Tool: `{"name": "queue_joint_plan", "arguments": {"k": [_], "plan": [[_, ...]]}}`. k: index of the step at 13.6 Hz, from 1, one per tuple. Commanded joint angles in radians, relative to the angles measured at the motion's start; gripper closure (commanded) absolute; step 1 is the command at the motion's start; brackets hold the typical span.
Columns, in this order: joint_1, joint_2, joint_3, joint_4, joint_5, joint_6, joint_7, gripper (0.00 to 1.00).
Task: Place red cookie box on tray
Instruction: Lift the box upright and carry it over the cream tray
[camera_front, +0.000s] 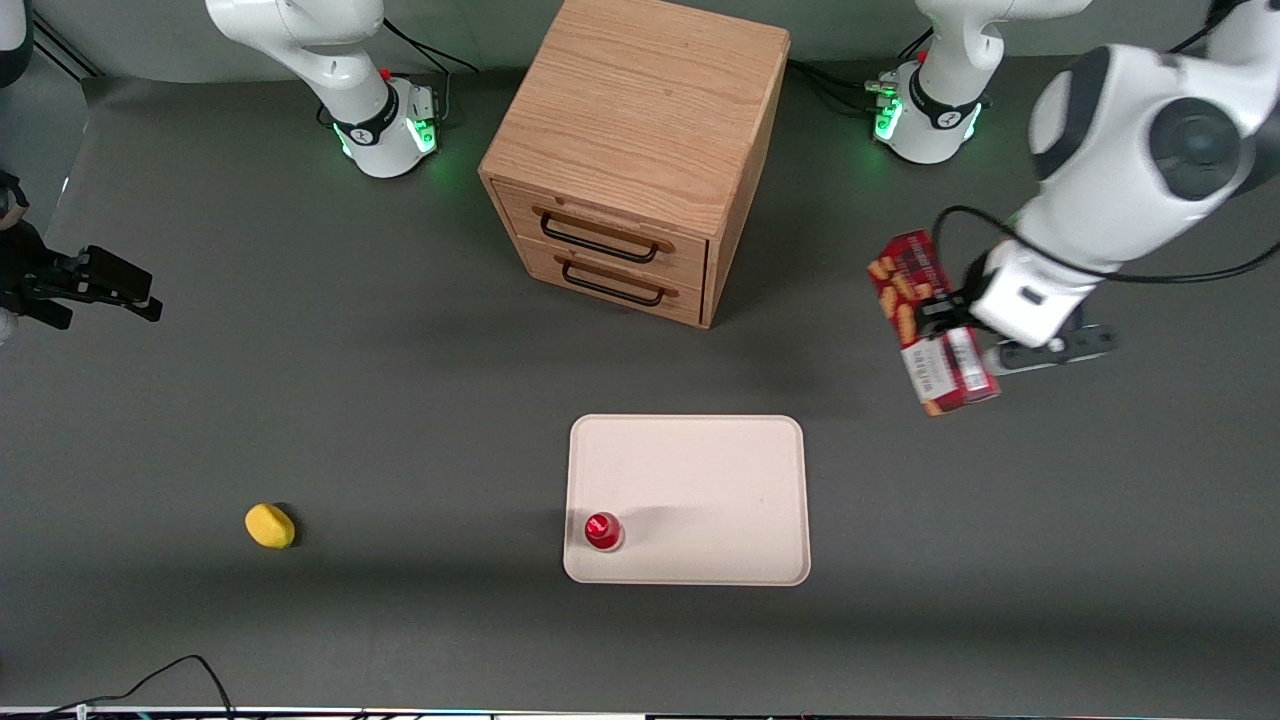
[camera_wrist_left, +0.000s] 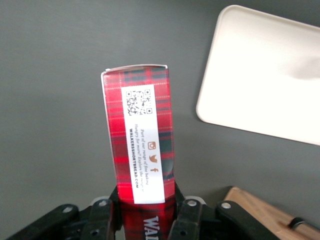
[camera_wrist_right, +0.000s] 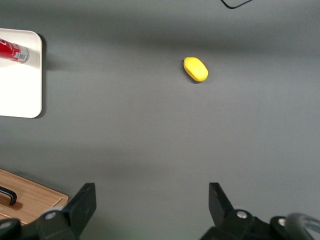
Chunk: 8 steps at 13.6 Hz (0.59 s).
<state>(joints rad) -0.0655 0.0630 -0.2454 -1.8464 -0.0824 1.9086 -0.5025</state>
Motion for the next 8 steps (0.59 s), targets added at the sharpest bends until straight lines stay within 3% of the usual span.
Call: {"name": "queue_joint_plan", "arguments": {"k": [1, 8], "plan": [[-0.057, 0.145, -0.023, 0.174, 0.053, -0.014, -0.128, 1.0], [-0.194, 0.474, -0.023, 0.505, 0.162, -0.01, -0.338, 1.0]]}}
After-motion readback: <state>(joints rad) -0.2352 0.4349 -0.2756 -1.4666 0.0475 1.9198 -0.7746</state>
